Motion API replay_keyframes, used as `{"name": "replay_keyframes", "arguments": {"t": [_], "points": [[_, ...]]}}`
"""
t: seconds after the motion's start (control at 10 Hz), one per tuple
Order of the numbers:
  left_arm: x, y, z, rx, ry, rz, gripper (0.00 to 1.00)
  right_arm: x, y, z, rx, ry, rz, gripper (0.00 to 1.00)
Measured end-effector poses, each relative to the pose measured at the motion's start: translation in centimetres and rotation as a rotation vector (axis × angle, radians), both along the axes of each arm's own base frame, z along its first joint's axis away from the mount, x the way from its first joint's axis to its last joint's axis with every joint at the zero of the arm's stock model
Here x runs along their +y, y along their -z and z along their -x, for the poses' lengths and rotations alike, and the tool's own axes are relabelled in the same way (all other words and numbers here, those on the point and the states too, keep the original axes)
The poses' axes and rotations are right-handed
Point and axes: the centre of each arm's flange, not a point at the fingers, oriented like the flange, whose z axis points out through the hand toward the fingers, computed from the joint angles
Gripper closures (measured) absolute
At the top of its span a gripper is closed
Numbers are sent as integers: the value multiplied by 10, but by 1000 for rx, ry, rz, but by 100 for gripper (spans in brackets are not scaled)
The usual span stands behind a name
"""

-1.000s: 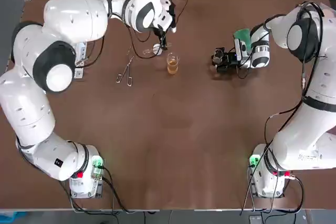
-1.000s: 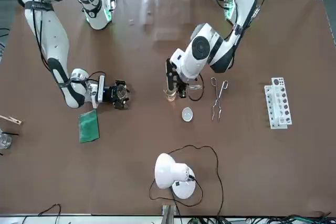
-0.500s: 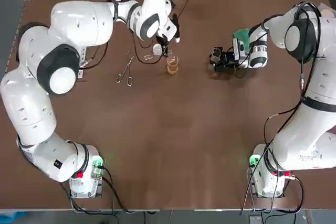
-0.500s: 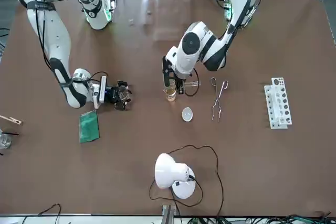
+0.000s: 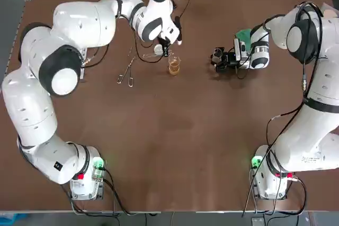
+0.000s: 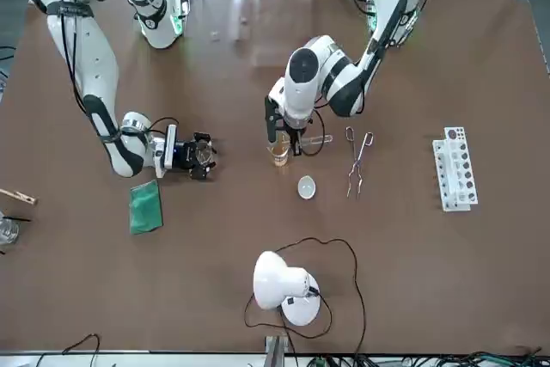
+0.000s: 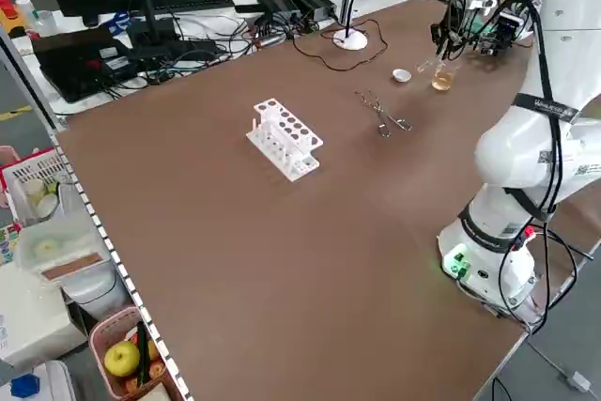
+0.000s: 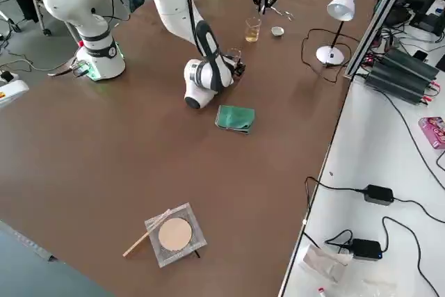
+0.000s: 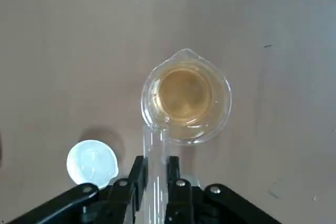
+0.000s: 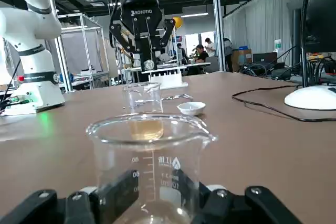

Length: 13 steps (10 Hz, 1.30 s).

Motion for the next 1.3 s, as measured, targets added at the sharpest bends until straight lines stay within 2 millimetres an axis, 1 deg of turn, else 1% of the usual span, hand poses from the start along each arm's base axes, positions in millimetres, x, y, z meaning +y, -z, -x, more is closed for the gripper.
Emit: {"name": "replay_keyframes", "arguments": {"t": [0.2, 0.5, 0.7, 0.9, 1.1, 1.3], "points": [[-5, 2, 2, -1, 2, -25, 79, -1, 0, 0, 0, 1, 1, 61], [-16, 2, 12, -26, -28, -50, 79, -1, 0, 0, 0, 2, 2, 61], [-20, 3, 17, -26, -15, -67, 79, -2, 0, 0, 0, 2, 2, 61], [-20, 5, 18, -36, -1, -105, 79, -2, 0, 0, 0, 3, 2, 61], [-25, 5, 19, -42, 13, -122, 79, -2, 0, 0, 0, 3, 2, 61], [-31, 9, 23, -58, 40, -146, 79, -2, 1, 0, 0, 3, 3, 61]]}}
